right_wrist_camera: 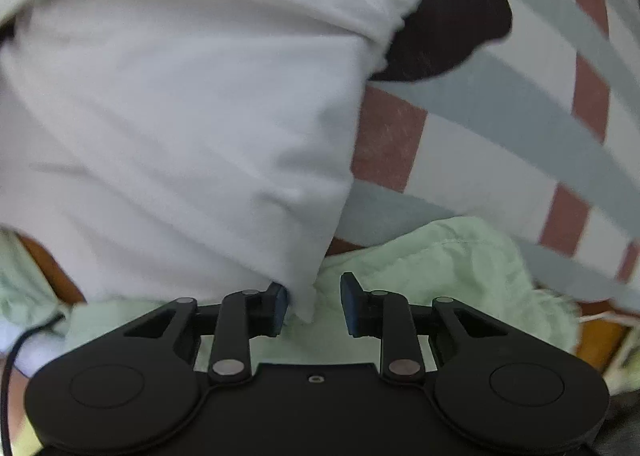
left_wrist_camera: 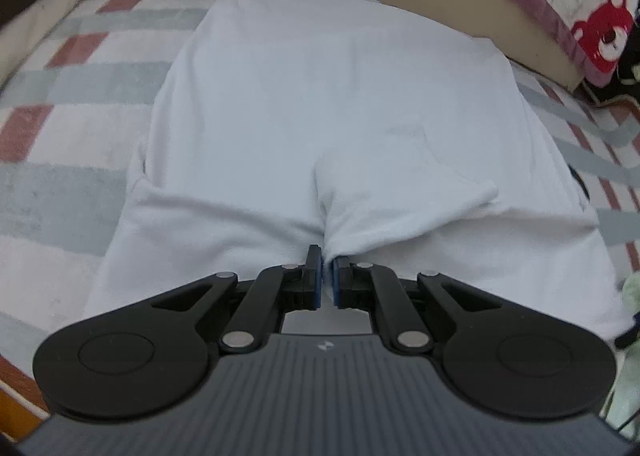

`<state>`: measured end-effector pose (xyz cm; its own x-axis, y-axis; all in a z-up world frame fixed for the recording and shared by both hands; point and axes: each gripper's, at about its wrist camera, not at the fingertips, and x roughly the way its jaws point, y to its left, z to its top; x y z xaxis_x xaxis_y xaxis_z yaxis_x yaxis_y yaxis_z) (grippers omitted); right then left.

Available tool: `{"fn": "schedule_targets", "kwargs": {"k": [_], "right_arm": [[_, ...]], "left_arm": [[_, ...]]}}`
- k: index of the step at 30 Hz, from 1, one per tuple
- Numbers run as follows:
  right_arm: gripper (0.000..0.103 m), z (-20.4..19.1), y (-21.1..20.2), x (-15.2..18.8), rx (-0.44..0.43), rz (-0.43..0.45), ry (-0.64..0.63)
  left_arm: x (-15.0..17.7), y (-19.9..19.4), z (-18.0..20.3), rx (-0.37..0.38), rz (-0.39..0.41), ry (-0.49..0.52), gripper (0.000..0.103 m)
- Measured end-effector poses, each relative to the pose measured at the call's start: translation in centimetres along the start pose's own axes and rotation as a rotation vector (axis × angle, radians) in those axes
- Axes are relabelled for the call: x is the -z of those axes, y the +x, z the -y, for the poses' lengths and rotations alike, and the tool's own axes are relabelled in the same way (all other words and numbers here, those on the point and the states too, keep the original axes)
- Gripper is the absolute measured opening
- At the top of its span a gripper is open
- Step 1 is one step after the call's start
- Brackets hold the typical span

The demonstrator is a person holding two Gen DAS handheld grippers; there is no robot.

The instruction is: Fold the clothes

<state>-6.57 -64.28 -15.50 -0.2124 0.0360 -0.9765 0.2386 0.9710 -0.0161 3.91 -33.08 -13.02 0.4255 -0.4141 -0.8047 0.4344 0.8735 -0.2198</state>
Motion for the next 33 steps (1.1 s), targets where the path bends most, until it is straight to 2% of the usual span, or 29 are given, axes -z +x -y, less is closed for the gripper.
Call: {"fn": "schedule_targets", "kwargs": {"k": [1, 3, 4, 6, 8, 11, 12, 13, 14, 15, 16, 18, 20, 23, 25, 27, 29, 32, 33], "right_arm": [[0.014, 0.9, 0.0, 0.1, -0.061, 0.017, 0.035], [0.012, 3.0, -0.5, 0.5, -0.138, 0.069, 0.109], [0.003, 4.1, -0.8, 0.7, -0.164, 0.1, 0.147], [0.003, 6.0, -1.6, 1.2, -0.208, 0.156, 0.209], [0.003, 6.6, -2.2, 1.7, -0.221, 0.18, 0.215], [0.004, 4.5, -1.7, 1.4, -0.144, 0.143, 0.101], [0.006, 3.5, -1.5, 1.2, -0.11, 0.129, 0.053], [0.014, 2.4, -1.2, 1.0, -0.076, 0.114, 0.008], [0.036, 1.5, -0.7, 0.6, -0.042, 0.1, -0.028], [0.046, 0.8, -0.2, 0.3, -0.016, 0.089, -0.059], [0.046, 0.1, 0.3, 0.0, 0.006, 0.079, -0.087], [0.005, -0.8, 0.9, -0.4, 0.027, 0.061, -0.131], [0.003, -1.1, 0.1, 0.4, 0.038, 0.041, -0.158], [0.003, -1.3, -1.7, 1.9, 0.073, 0.034, -0.194], [0.003, -1.3, -2.6, 2.8, 0.088, 0.03, -0.208], [0.003, -0.9, -1.8, 2.9, 0.065, 0.022, -0.179], [0.003, -1.4, -0.3, 2.9, 0.086, -0.008, -0.203], [0.003, -2.7, -0.2, 3.0, 0.137, -0.019, -0.275], [0.004, -3.0, -0.5, 3.3, 0.15, -0.02, -0.3]], "left_arm": [[-0.1, -0.1, 0.1, -0.007, 0.006, 0.007, 0.005], [-0.3, 0.0, 0.1, -0.012, 0.016, 0.002, 0.005], [-0.2, 0.2, 0.1, -0.011, 0.013, 0.001, 0.005], [0.0, 0.5, 0.2, -0.014, 0.014, 0.003, 0.005], [0.1, 0.7, 0.5, -0.026, 0.02, 0.021, 0.005], [0.1, 0.7, 0.8, -0.024, 0.029, 0.033, 0.005], [0.0, 0.8, 0.8, -0.019, 0.031, 0.033, 0.005], [0.0, 0.8, 0.7, -0.011, 0.032, 0.028, 0.005], [-0.1, 0.8, 0.5, 0.001, 0.035, 0.021, 0.005], [-0.2, 0.7, 0.4, 0.013, 0.039, 0.015, 0.005], [-0.2, 0.6, 0.3, 0.026, 0.047, 0.013, 0.005], [-0.3, -0.2, 0.2, 0.047, 0.069, 0.017, 0.004], [-0.4, -1.2, 0.1, 0.069, 0.088, 0.021, 0.004], [-0.2, -3.0, 0.1, 0.13, 0.072, 0.008, 0.004], [0.6, -3.6, 0.8, 0.102, 0.062, 0.052, 0.004], [1.5, -3.1, 1.1, 0.066, 0.027, 0.076, 0.005], [2.2, -2.6, 1.3, 0.032, -0.012, 0.086, 0.007], [2.9, -3.6, 1.3, -0.023, 0.016, 0.093, 0.011], [3.1, -4.2, 1.4, -0.042, 0.035, 0.101, 0.015]]}}
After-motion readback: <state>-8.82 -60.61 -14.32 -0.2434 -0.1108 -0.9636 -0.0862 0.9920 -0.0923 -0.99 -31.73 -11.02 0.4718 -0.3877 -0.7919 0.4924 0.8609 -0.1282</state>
